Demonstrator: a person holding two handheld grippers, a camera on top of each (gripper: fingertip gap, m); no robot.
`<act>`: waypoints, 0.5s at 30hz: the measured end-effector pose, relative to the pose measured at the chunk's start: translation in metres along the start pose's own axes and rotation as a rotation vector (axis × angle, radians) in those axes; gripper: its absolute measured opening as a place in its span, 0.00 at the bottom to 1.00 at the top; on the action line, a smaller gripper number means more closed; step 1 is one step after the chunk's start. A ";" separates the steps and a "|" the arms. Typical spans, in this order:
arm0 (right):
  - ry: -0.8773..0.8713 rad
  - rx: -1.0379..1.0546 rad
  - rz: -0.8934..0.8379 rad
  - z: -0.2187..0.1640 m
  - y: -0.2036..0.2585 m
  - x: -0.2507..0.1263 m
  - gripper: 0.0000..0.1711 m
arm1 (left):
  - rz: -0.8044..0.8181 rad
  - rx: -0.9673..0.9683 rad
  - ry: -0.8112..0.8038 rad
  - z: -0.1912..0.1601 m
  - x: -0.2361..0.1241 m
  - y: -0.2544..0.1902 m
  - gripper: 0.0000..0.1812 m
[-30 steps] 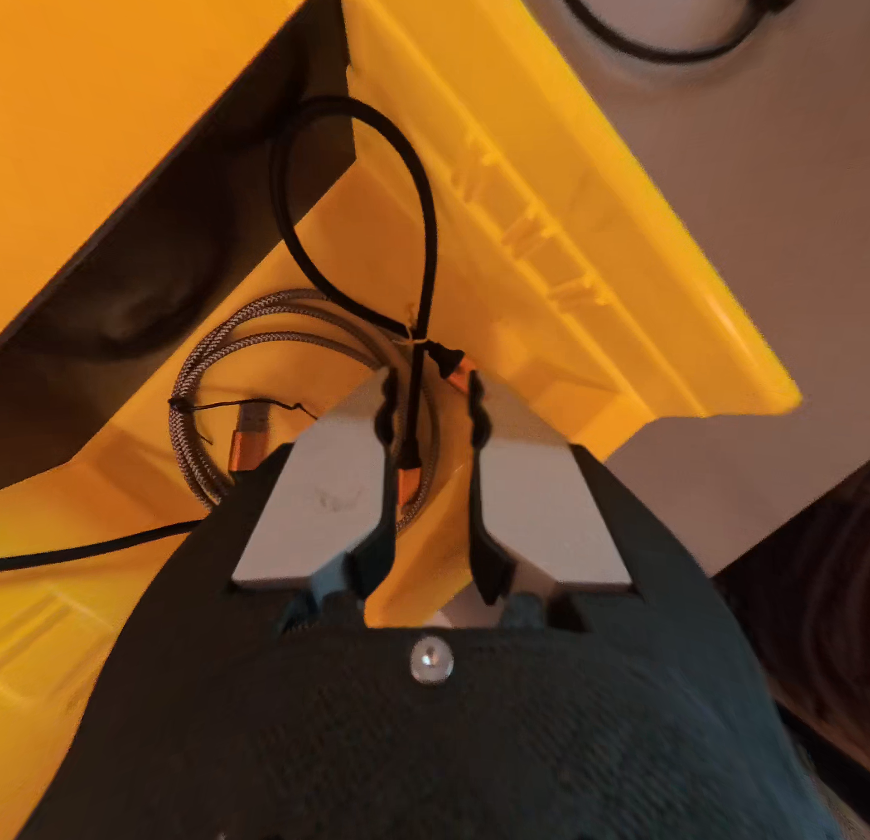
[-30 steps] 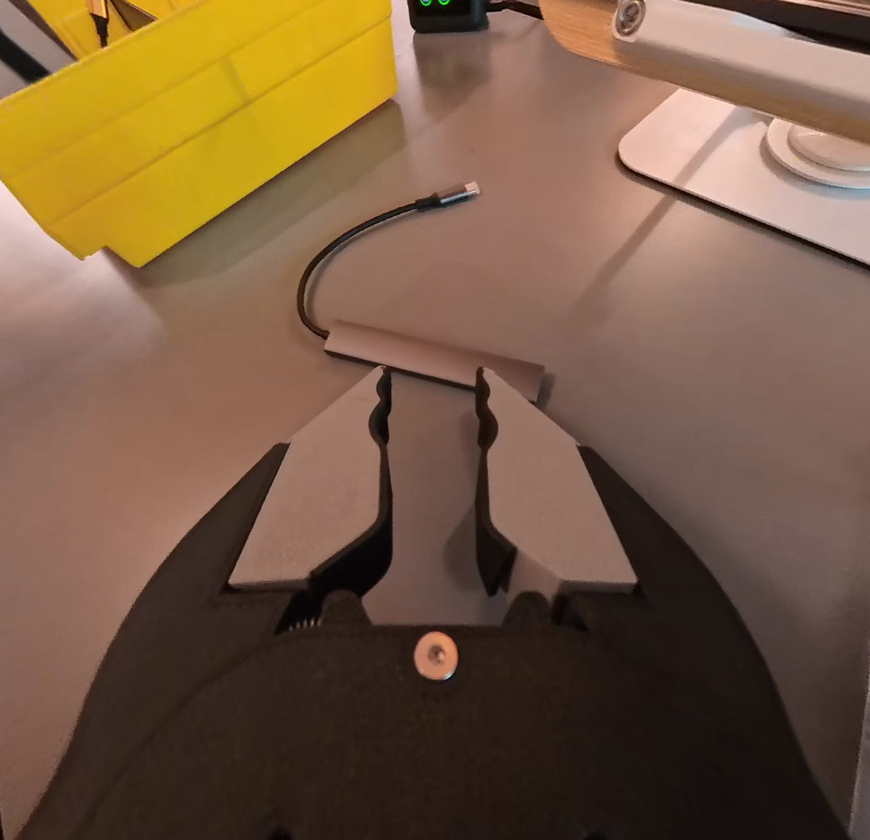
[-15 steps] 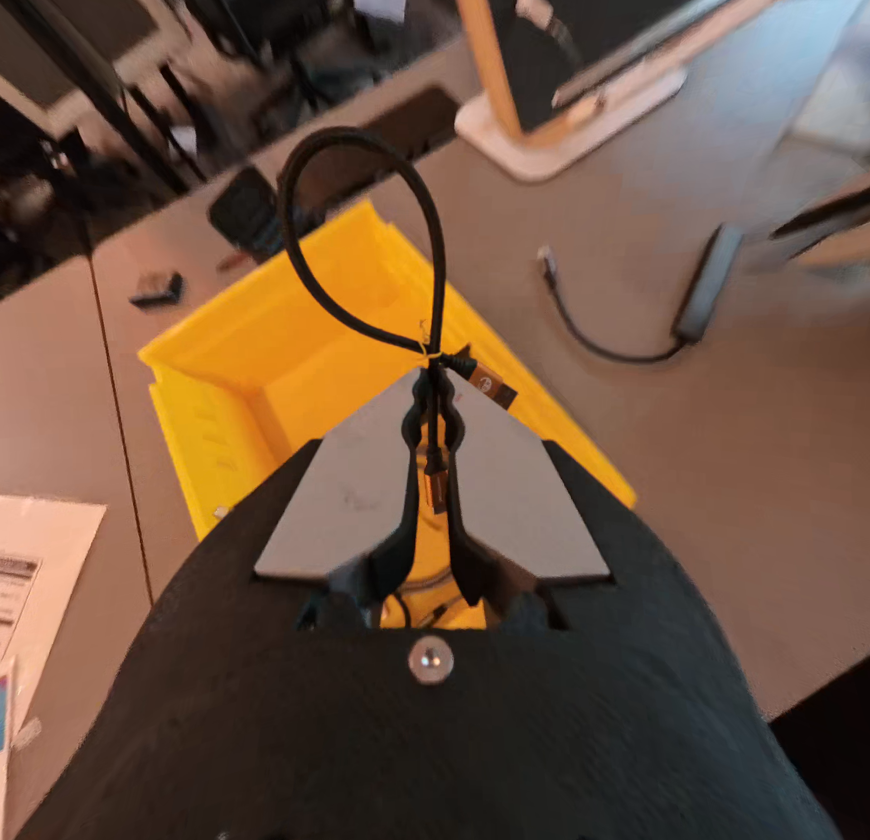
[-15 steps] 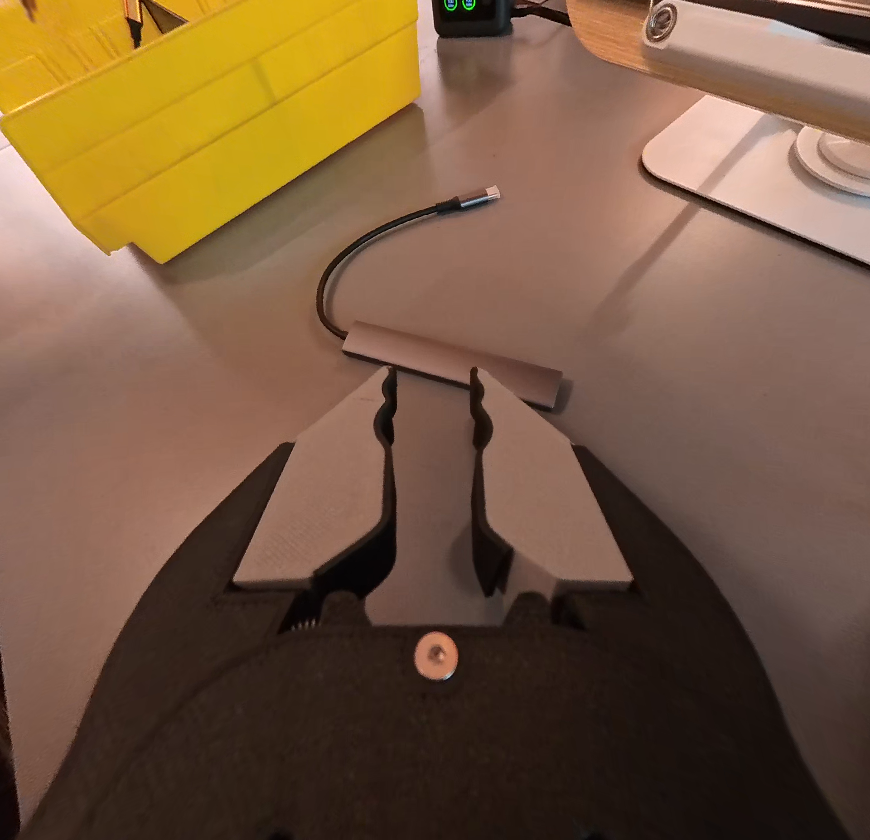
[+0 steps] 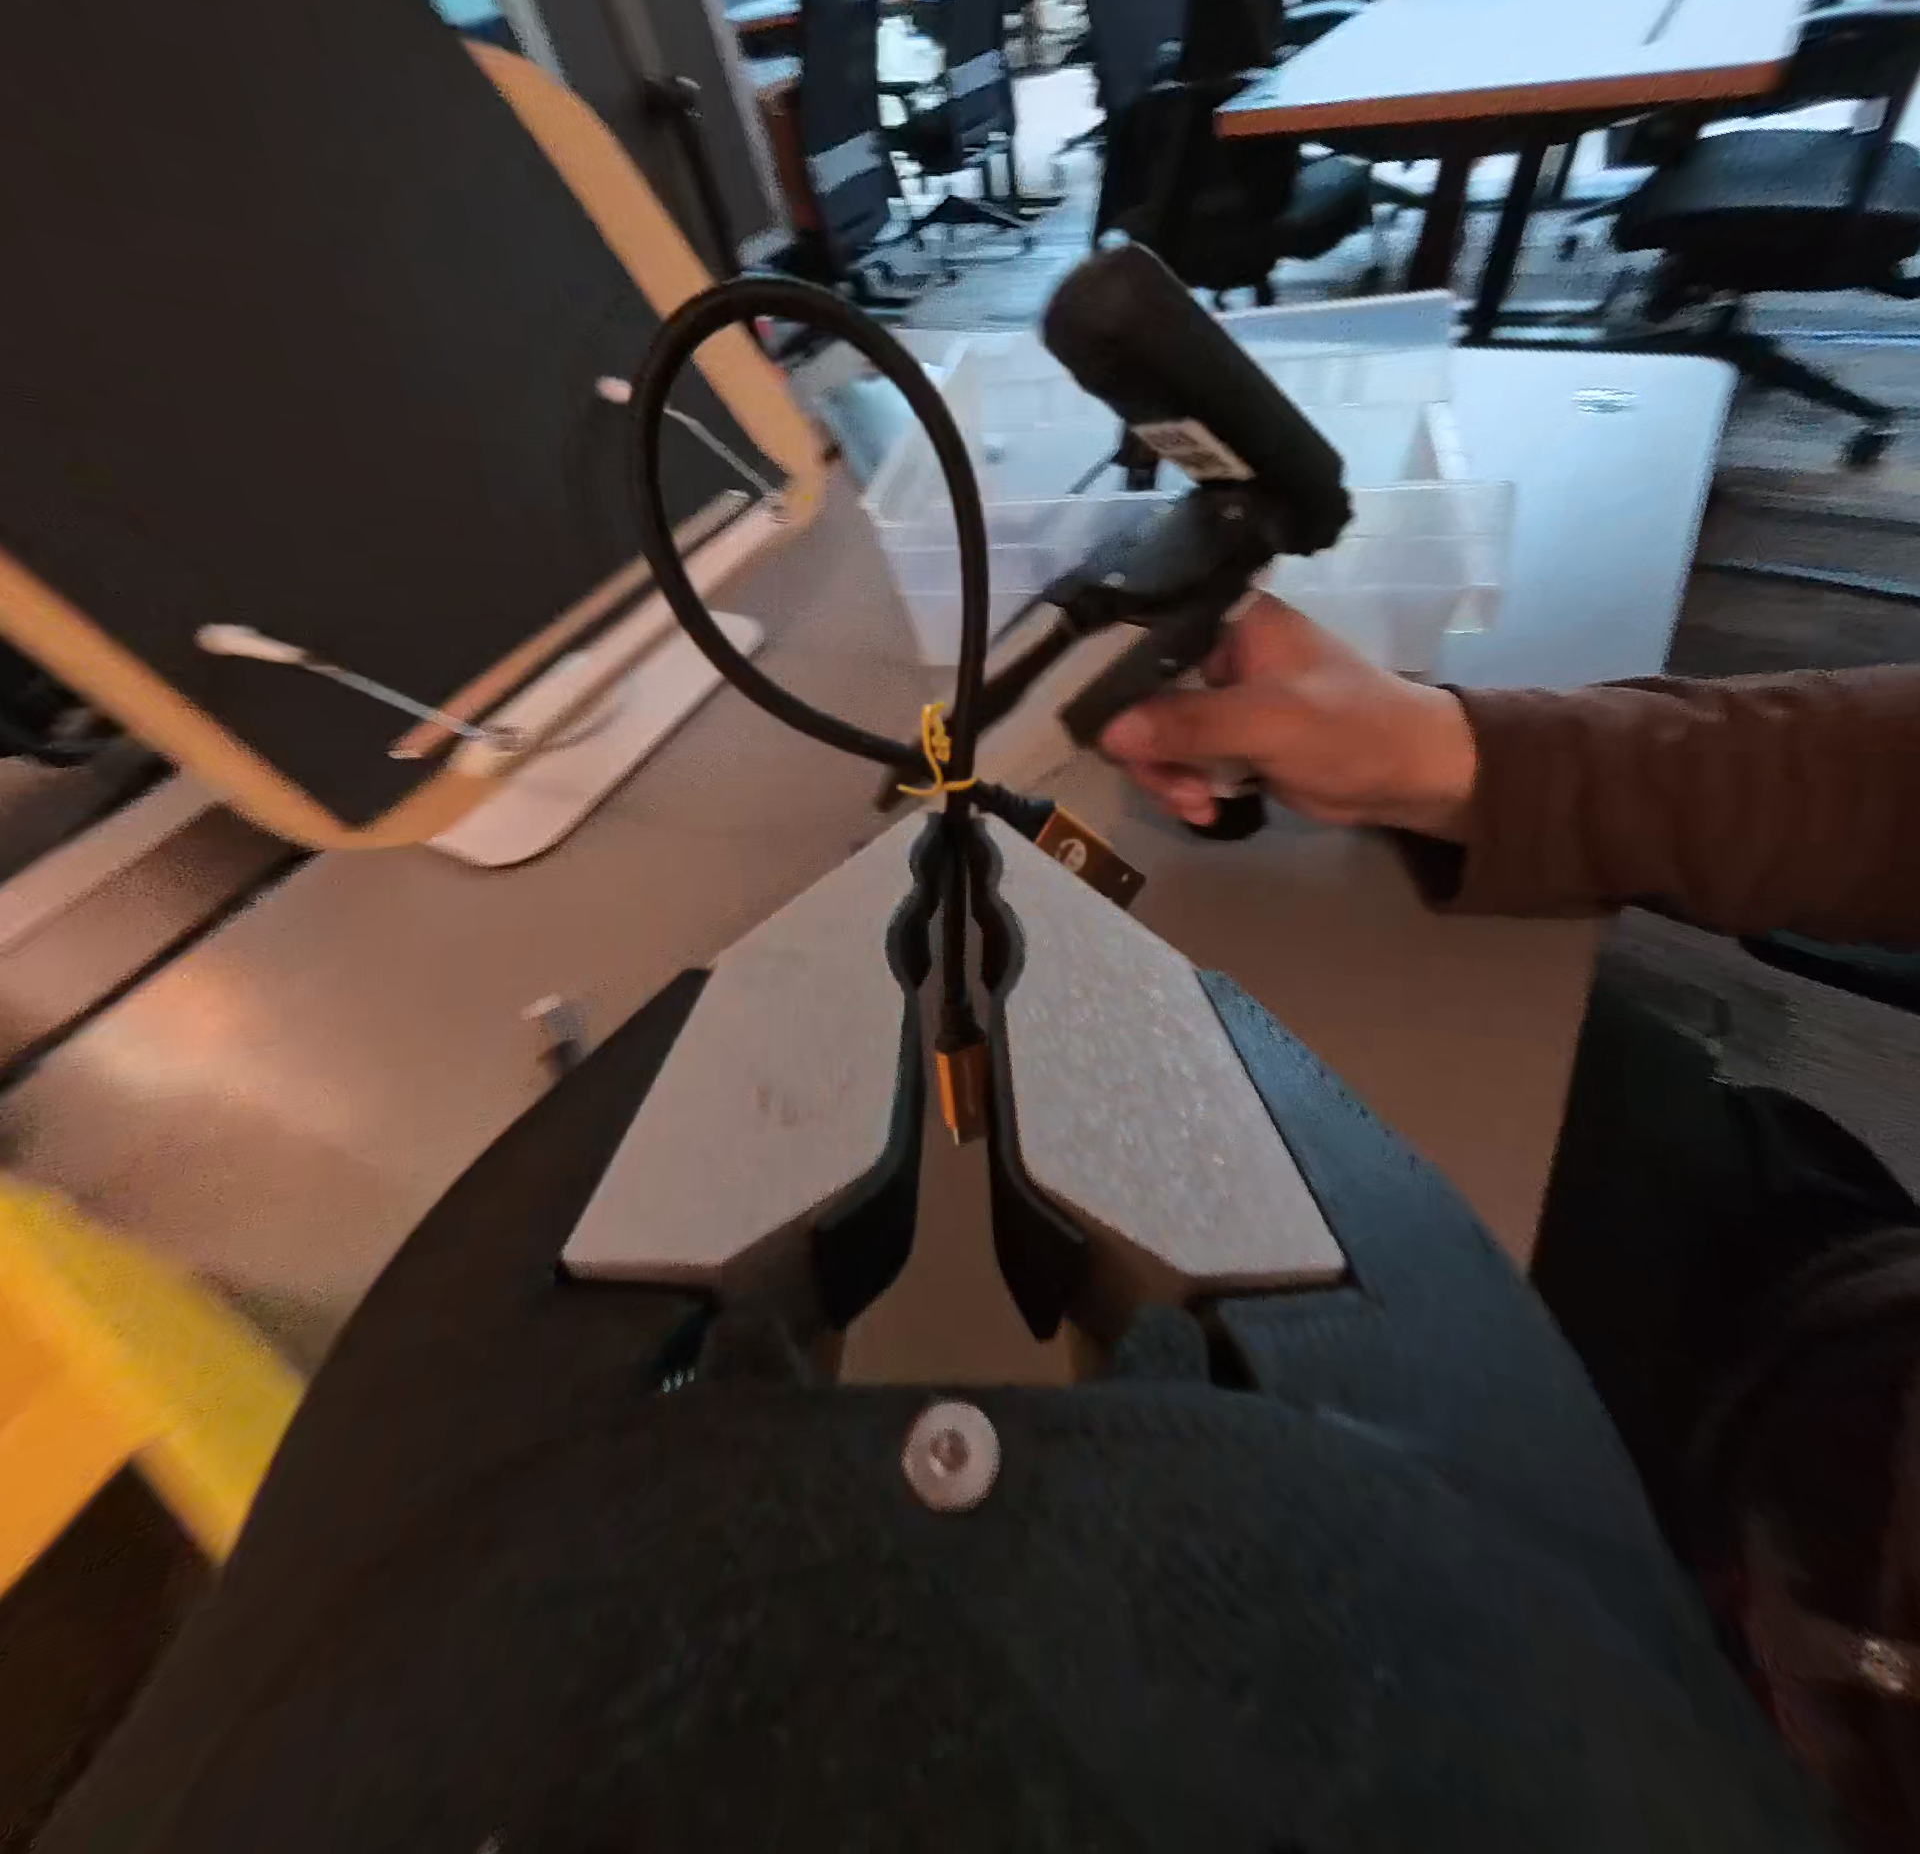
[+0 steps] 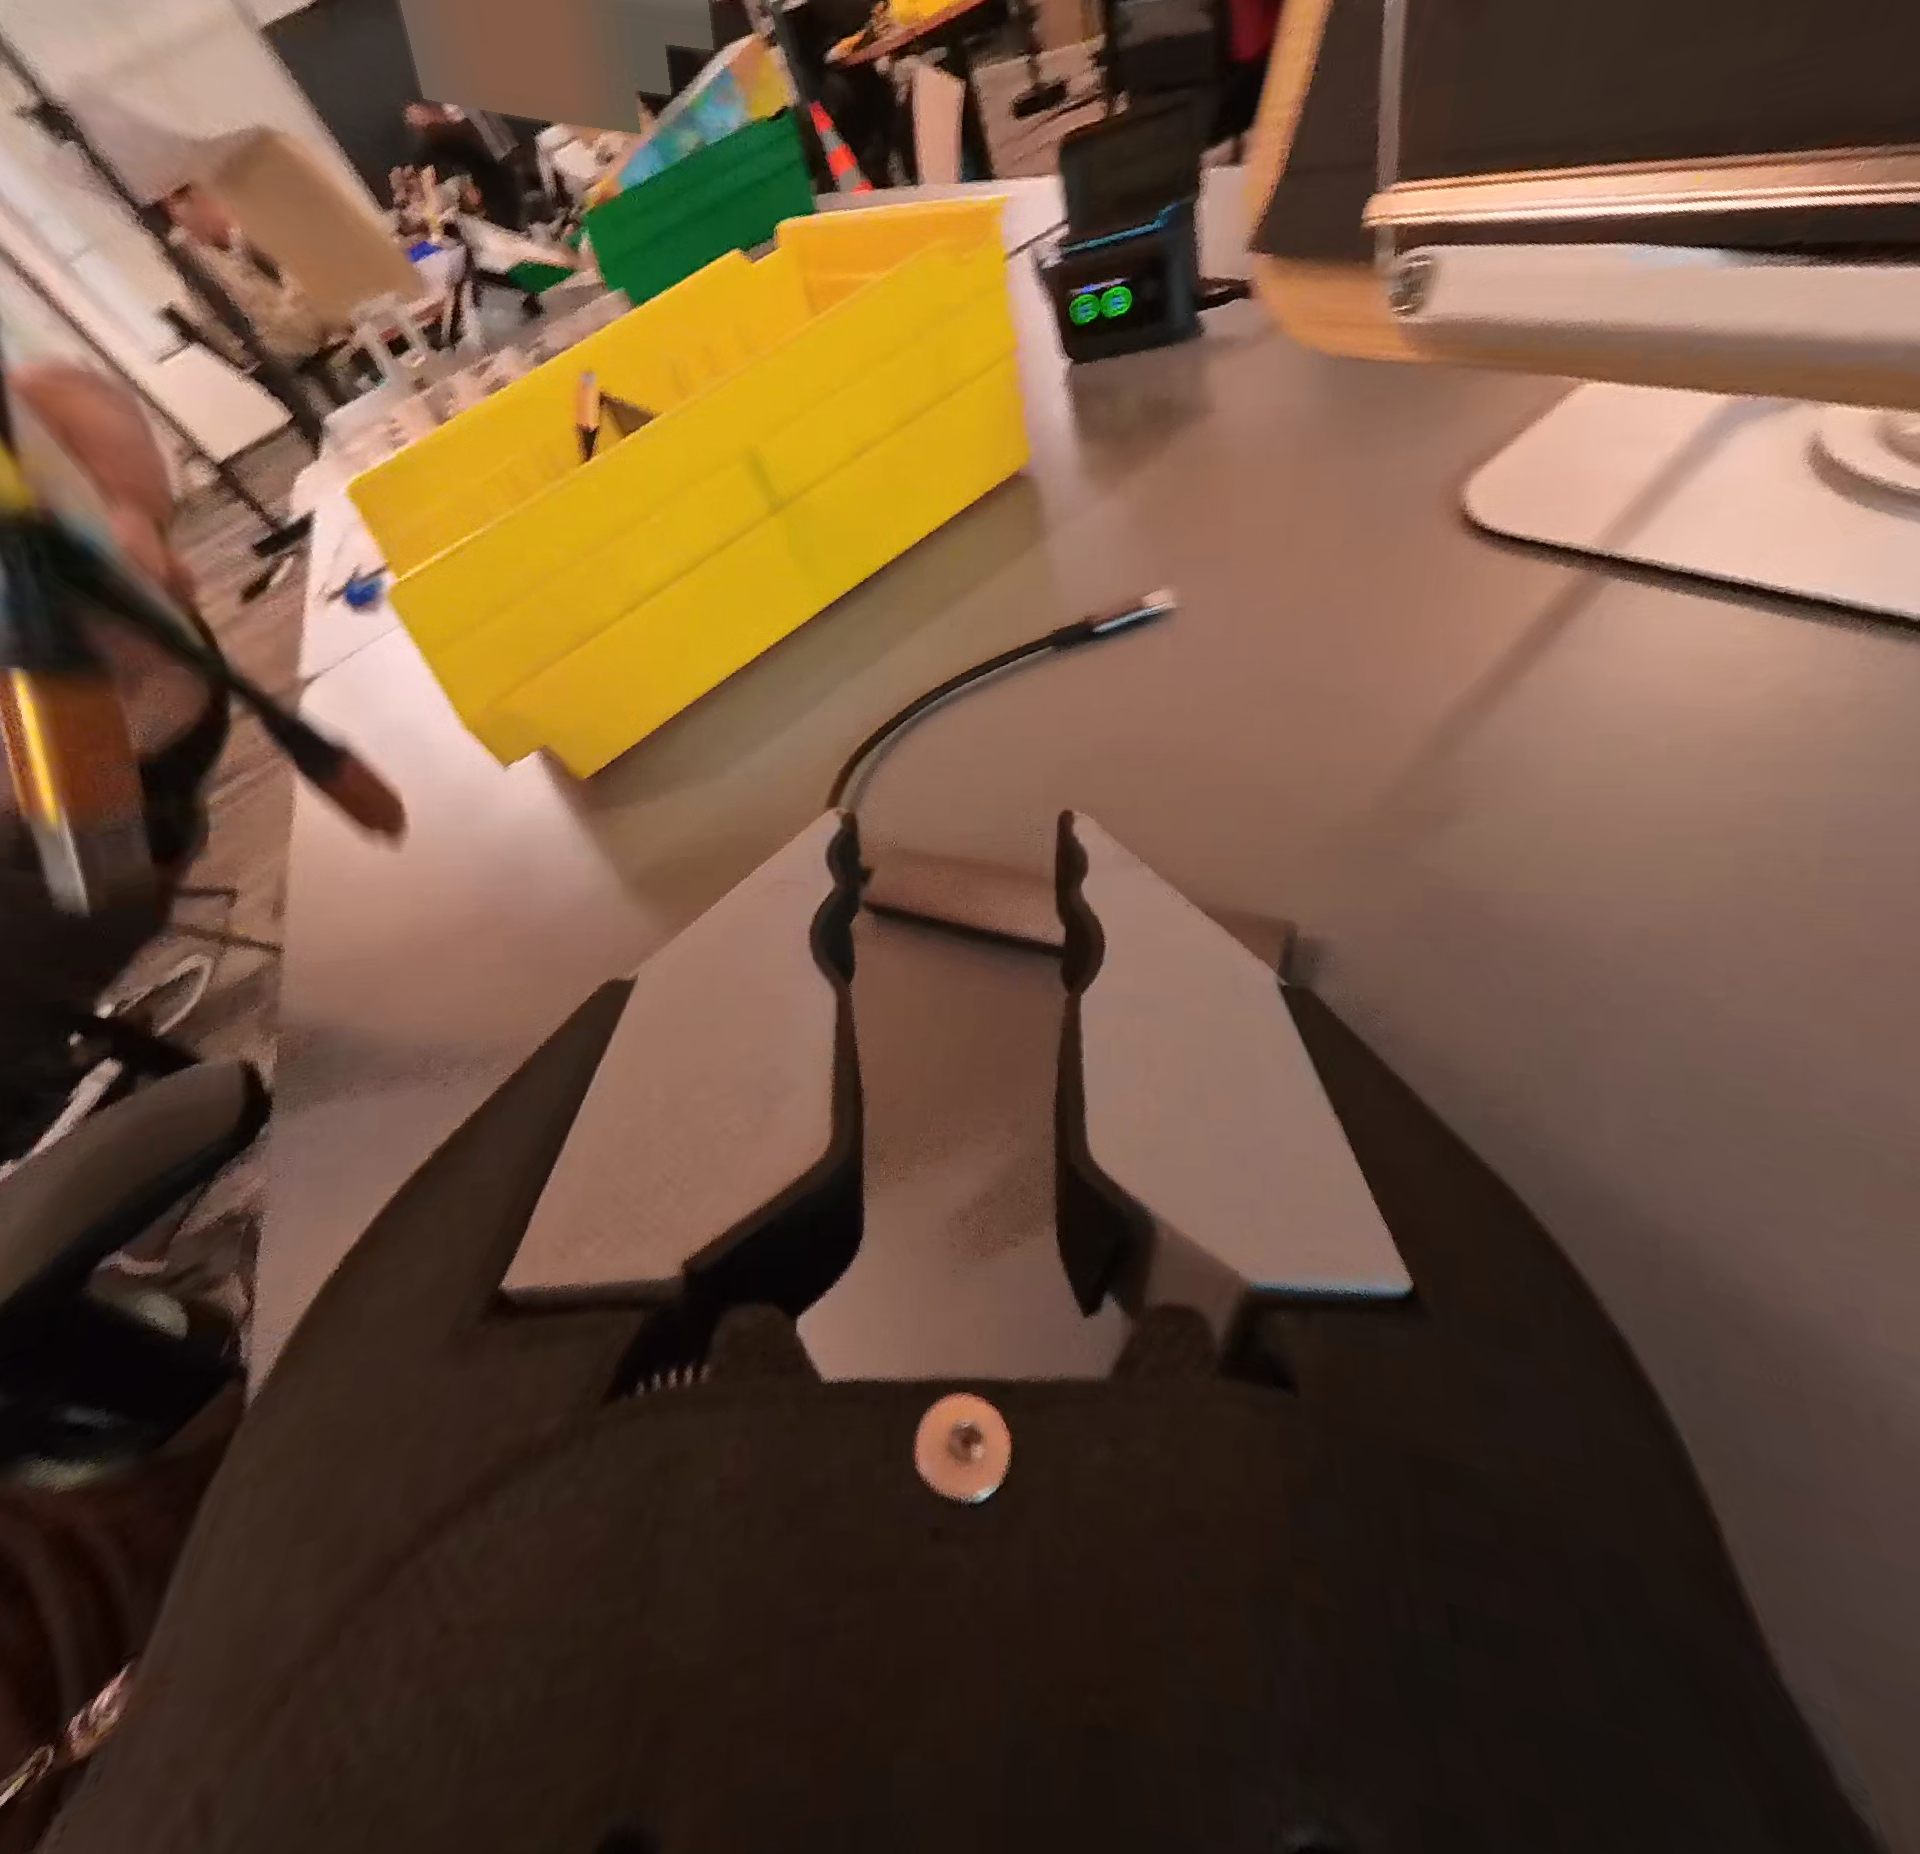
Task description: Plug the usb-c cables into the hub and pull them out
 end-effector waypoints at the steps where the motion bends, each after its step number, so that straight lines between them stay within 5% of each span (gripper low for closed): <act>1: -0.021 0.012 -0.026 0.002 -0.005 -0.003 0.20 | -0.037 -0.013 -0.008 -0.004 0.015 -0.008 0.01; 6: -0.137 0.002 -0.280 0.019 -0.034 -0.025 0.23 | -0.153 -0.066 0.017 -0.027 0.077 -0.032 0.01; 8: -0.193 -0.020 -0.376 0.025 -0.042 -0.034 0.23 | -0.133 -0.067 0.035 -0.032 0.091 -0.027 0.13; 12: -0.327 -0.083 -0.596 0.039 -0.051 -0.049 0.25 | -0.014 -0.094 -0.094 -0.032 0.093 0.002 0.18; 15: -0.346 -0.138 -0.594 0.040 -0.045 -0.047 0.32 | 0.085 -0.164 -0.185 -0.049 0.086 0.026 0.17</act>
Point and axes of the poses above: each gripper's, where its closed fingertips meet, x out along the fingers, z out of its top, y = z × x across the jaws, the point moved 5 cm from there along -x, back along the fingers, and after that the axes turned 14 degrees about x, right-handed, at the moved point
